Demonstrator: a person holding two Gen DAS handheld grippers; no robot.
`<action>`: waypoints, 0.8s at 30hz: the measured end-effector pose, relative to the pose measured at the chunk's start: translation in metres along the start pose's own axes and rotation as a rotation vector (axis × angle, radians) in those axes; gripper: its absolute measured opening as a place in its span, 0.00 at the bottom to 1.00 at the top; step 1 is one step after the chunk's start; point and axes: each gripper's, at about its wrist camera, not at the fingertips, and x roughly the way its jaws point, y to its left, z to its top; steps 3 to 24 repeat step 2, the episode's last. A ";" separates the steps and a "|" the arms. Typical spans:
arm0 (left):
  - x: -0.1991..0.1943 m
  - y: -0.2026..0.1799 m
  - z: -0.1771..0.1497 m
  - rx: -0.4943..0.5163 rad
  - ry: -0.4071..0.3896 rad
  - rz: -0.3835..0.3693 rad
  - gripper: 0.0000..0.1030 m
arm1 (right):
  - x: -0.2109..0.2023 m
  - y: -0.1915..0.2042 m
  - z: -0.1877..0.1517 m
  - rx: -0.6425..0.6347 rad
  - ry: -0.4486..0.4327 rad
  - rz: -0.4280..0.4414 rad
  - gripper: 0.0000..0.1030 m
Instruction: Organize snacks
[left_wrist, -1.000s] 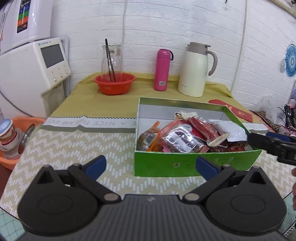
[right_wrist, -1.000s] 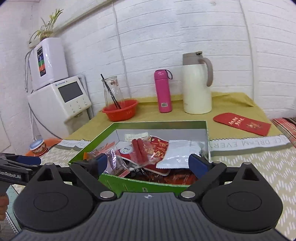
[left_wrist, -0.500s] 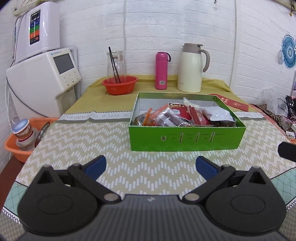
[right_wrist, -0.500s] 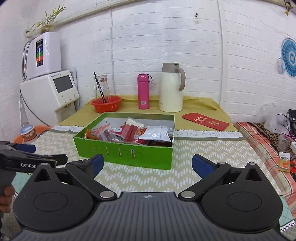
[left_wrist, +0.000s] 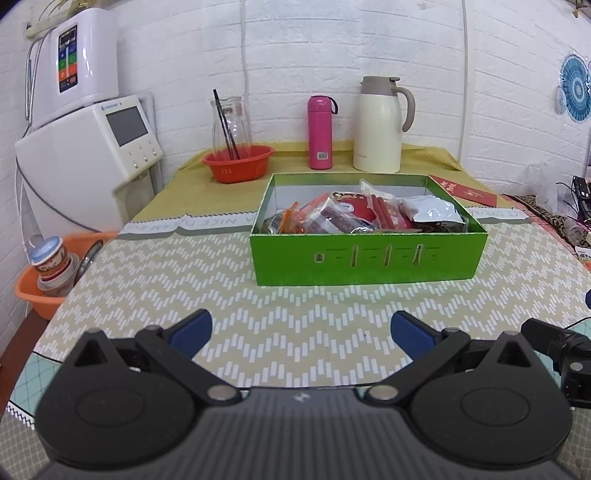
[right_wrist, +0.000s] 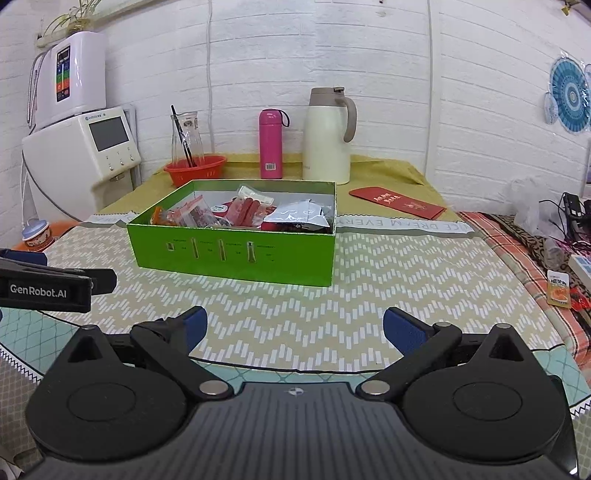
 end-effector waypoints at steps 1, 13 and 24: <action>0.000 0.000 0.000 0.001 -0.001 0.003 1.00 | 0.000 0.000 0.001 0.003 -0.001 0.002 1.00; 0.000 0.000 0.000 0.002 -0.004 0.006 1.00 | 0.000 0.000 0.001 0.006 -0.003 0.000 1.00; 0.000 0.000 0.000 0.002 -0.004 0.006 1.00 | 0.000 0.000 0.001 0.006 -0.003 0.000 1.00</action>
